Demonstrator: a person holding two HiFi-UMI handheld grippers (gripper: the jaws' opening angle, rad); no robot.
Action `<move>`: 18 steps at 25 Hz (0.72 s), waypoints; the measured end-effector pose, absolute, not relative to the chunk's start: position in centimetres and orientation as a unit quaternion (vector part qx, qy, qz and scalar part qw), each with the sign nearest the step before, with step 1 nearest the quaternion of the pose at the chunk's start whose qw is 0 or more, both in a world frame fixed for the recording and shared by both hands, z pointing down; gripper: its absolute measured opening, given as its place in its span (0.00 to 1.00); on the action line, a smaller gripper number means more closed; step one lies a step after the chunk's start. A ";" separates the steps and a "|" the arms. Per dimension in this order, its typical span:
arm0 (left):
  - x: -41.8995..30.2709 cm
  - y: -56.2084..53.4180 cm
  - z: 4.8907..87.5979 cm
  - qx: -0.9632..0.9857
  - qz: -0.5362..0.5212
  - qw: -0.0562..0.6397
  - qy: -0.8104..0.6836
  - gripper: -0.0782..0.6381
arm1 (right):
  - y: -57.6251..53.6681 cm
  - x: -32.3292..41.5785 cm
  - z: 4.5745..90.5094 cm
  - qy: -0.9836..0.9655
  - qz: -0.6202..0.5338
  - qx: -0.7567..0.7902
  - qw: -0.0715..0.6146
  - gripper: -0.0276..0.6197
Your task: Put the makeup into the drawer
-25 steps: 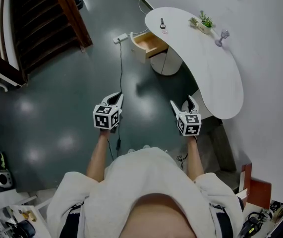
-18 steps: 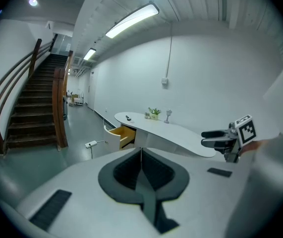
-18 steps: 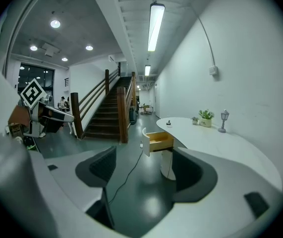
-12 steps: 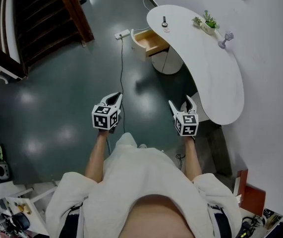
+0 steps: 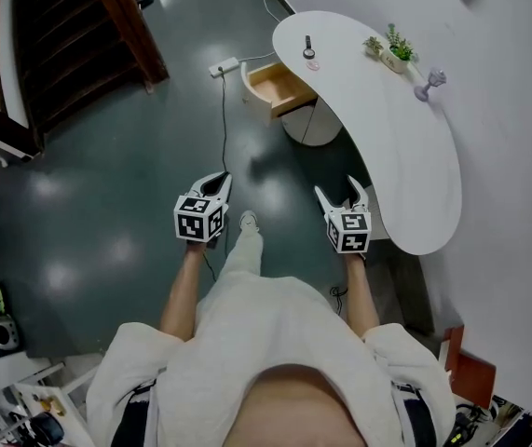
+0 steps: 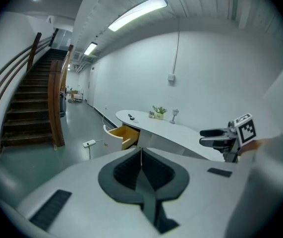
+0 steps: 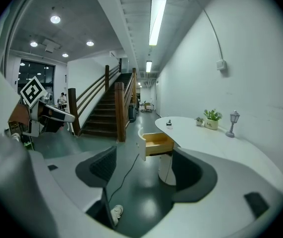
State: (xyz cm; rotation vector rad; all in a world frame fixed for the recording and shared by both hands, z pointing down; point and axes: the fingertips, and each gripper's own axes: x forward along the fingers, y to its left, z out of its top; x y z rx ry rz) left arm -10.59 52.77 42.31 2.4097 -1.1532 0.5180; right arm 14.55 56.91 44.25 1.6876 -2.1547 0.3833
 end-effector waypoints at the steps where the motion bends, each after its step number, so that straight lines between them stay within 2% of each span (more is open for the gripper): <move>1: -10.4 51.4 42.4 0.867 0.187 0.209 -0.411 0.13 | 55.7 14.6 44.3 -0.764 0.137 0.601 0.189 0.56; 18: -9.4 27.3 41.3 0.892 0.182 0.203 -0.360 0.13 | 33.5 14.1 42.3 -0.738 0.133 0.631 0.196 0.56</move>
